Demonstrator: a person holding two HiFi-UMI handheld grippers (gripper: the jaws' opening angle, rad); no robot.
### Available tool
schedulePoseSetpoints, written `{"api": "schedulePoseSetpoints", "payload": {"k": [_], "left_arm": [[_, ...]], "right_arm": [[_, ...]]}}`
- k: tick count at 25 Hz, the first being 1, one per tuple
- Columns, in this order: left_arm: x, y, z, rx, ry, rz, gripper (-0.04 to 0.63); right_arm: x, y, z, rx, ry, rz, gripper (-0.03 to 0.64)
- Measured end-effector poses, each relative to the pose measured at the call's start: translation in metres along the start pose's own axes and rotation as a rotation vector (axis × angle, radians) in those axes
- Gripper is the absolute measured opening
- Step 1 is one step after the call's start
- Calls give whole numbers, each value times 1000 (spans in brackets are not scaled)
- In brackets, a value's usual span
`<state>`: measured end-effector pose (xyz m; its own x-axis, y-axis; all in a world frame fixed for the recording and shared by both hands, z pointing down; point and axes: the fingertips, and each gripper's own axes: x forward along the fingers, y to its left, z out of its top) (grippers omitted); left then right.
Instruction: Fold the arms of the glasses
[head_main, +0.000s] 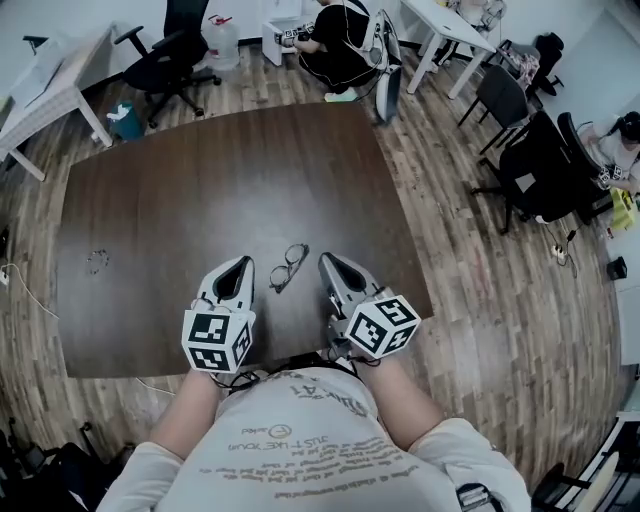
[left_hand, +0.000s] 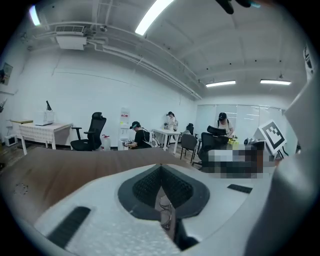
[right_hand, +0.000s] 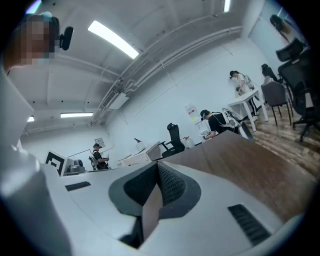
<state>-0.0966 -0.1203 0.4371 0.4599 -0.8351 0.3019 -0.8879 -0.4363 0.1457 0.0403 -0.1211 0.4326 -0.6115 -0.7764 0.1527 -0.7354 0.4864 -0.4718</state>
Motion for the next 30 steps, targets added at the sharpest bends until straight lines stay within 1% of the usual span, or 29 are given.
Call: {"api": "schedulePoseSetpoints", "payload": {"k": [3,5,8,13,19,30], "left_arm": [[-23,5,5,17,-24,3,15],[-34,6,2,14,-22,-5,15],[-49,4,-7,0,-12,-24,15],[-68,-1,-19,11,-12,-57,15],[-82,1,-19,7,-17,-69,15],[-106,10,-25,-7,-21,-52,15]], "right_arm": [[-6,25,3,-63,-37,-24,14],[-12,38,2,-88,-52,-45,14],[-24,52,-8,-99,-54,-79,14],[-40,64,-24,-99,-62,-124,14],[-44,77,-28,-100,-59,-130,14],[-43,99,-40,-108,-58,-114,14]]}}
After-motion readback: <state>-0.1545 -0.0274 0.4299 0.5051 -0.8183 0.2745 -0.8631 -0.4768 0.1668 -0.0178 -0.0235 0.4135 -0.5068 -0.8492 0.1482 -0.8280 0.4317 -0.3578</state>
